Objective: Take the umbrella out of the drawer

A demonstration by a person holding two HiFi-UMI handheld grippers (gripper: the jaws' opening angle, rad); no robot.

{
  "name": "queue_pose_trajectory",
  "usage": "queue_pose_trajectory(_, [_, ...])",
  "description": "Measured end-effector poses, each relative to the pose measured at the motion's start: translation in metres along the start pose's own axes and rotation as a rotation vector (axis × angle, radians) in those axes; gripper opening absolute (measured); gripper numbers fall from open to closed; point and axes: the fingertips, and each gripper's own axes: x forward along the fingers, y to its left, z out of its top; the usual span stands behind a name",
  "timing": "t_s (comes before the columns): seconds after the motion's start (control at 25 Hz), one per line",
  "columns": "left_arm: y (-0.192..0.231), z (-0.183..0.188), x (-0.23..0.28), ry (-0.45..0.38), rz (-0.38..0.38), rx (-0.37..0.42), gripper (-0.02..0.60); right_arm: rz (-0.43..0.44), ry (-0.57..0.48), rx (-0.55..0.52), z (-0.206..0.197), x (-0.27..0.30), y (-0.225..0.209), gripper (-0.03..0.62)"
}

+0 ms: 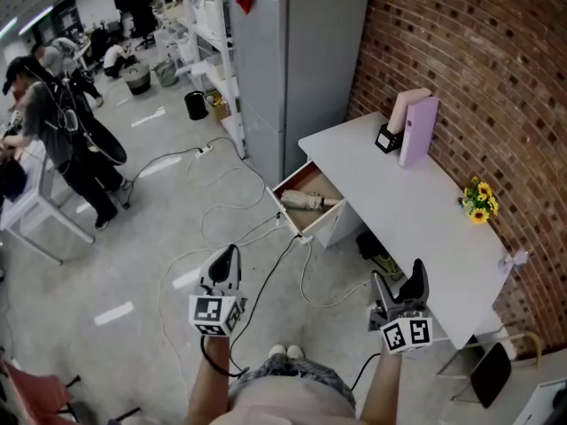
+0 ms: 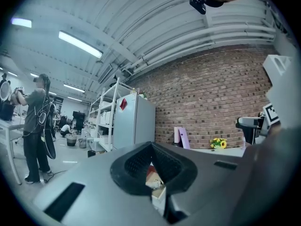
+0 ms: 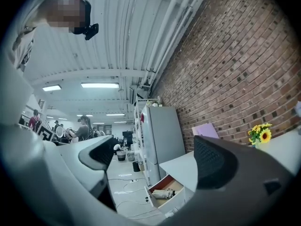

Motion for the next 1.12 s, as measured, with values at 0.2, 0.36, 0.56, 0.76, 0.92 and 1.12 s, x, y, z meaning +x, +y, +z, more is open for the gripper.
queue_pose_trajectory(0.2, [0.017, -0.007, -0.001, -0.002, 0.002, -0.010, 0.026, -0.011, 0.001, -0.006, -0.007, 0.001, 0.012, 0.518])
queue_pose_trajectory(0.36, [0.026, -0.017, -0.001, 0.004, 0.001, -0.019, 0.025, -0.008, 0.007, -0.018, -0.015, 0.002, 0.019, 0.518])
queue_pose_trajectory(0.56, [0.033, -0.024, 0.005, 0.017, -0.010, -0.017, 0.026, -0.012, 0.025, -0.017, -0.025, 0.012, 0.022, 0.518])
queue_pose_trajectory(0.76, [0.039, -0.029, 0.033, 0.017, -0.016, -0.025, 0.026, -0.009, 0.027, -0.031, -0.030, 0.037, 0.014, 0.518])
queue_pose_trajectory(0.92, [0.046, -0.024, 0.071, 0.013, -0.020, -0.023, 0.026, -0.011, 0.023, -0.027, -0.031, 0.074, 0.000, 0.518])
queue_pose_trajectory(1.12, [0.064, -0.026, 0.128, 0.009, -0.018, -0.012, 0.026, -0.012, 0.016, -0.022, -0.044, 0.131, -0.021, 0.518])
